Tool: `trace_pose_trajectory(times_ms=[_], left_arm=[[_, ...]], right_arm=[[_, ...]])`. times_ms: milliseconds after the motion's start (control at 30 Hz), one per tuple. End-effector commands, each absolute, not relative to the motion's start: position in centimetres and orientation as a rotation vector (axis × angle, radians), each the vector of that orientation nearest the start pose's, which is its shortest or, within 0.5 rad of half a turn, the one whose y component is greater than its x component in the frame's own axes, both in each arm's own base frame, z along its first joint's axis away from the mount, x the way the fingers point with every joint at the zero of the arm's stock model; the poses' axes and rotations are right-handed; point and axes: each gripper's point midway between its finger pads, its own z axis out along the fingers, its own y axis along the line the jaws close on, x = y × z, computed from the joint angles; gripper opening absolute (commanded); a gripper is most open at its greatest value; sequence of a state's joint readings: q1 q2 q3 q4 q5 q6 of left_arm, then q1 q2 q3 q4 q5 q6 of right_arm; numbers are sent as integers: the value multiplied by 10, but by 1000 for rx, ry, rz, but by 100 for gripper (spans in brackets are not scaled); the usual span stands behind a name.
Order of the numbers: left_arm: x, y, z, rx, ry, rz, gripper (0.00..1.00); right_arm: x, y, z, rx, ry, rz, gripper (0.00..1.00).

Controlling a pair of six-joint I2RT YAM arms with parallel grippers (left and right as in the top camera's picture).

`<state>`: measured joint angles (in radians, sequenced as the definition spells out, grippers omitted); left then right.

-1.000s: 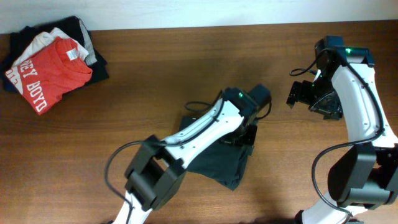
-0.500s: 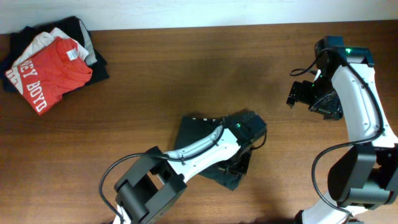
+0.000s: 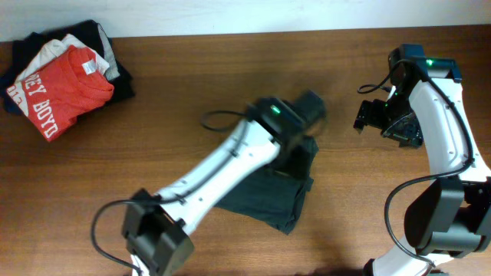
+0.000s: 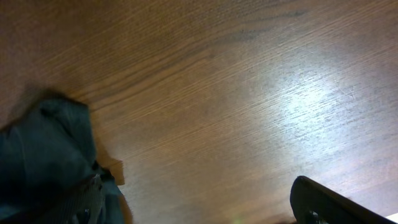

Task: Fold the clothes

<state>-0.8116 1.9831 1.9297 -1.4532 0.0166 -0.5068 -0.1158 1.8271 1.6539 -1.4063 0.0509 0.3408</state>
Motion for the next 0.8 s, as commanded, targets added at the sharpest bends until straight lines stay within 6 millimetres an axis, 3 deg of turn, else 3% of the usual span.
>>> trace_pose_trajectory(times_ms=[0, 100, 167, 267, 367, 467, 633, 767], left_arm=[[316, -197, 158, 176, 3100, 70, 99], [334, -140, 142, -20, 3159, 96, 99], [330, -130, 116, 65, 3240, -81, 99], [321, -129, 74, 168, 3275, -395, 99], [315, -148, 62, 280, 3147, -936, 99], [308, -146, 56, 277, 3150, -974, 99], [282, -172, 35, 377, 3122, -1110, 99], [270, -179, 17, 347, 3138, -1111, 94]], right_arm=[[335, -49, 148, 724, 3032, -80, 99], [335, -49, 148, 724, 3032, -80, 99], [335, -49, 148, 724, 3032, -80, 99], [335, -49, 148, 724, 3032, -80, 99], [335, -49, 148, 724, 3032, -80, 99], [335, -49, 148, 724, 3032, -80, 99], [335, -49, 148, 724, 3032, -80, 99], [335, -49, 148, 724, 3032, -80, 99]])
